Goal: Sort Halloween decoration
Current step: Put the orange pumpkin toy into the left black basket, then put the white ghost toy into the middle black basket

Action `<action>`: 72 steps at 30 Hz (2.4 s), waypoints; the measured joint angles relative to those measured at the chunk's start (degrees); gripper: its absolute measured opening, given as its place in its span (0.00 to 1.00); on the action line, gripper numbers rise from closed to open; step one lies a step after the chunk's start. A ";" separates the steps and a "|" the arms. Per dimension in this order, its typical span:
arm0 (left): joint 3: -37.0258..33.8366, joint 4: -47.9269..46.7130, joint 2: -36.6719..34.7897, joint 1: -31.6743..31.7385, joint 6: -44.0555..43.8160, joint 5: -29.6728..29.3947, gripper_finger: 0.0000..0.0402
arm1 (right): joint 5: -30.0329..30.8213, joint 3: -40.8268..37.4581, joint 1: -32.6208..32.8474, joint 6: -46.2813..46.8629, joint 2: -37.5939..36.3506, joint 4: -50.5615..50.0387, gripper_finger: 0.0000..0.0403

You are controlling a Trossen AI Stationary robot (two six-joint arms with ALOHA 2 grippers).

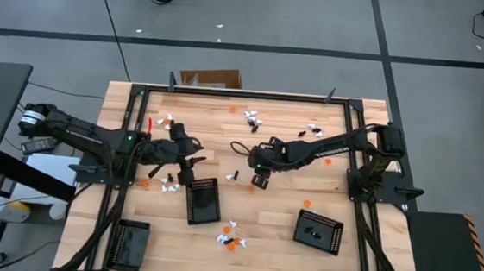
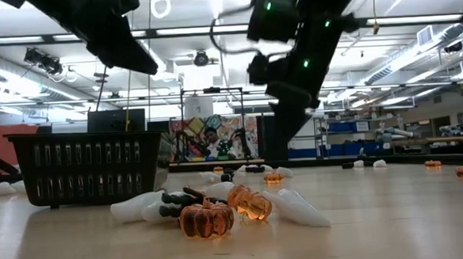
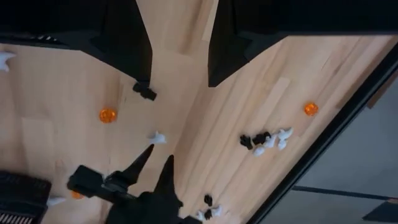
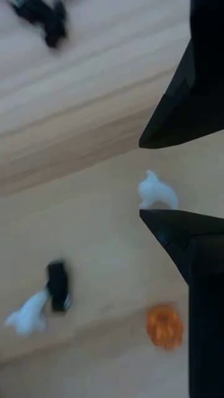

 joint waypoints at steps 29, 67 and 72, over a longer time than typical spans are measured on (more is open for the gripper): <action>-0.17 0.28 -0.08 -0.93 1.57 -2.67 0.40 | -10.96 0.12 -3.91 -3.23 5.67 0.90 0.10; -13.98 3.28 -15.18 -26.80 -1.40 -22.48 0.40 | -8.94 30.71 10.78 -5.46 8.26 0.06 0.12; -14.03 3.74 -15.48 -26.24 1.02 -23.32 0.40 | -11.81 30.89 10.36 -6.35 10.98 3.83 0.12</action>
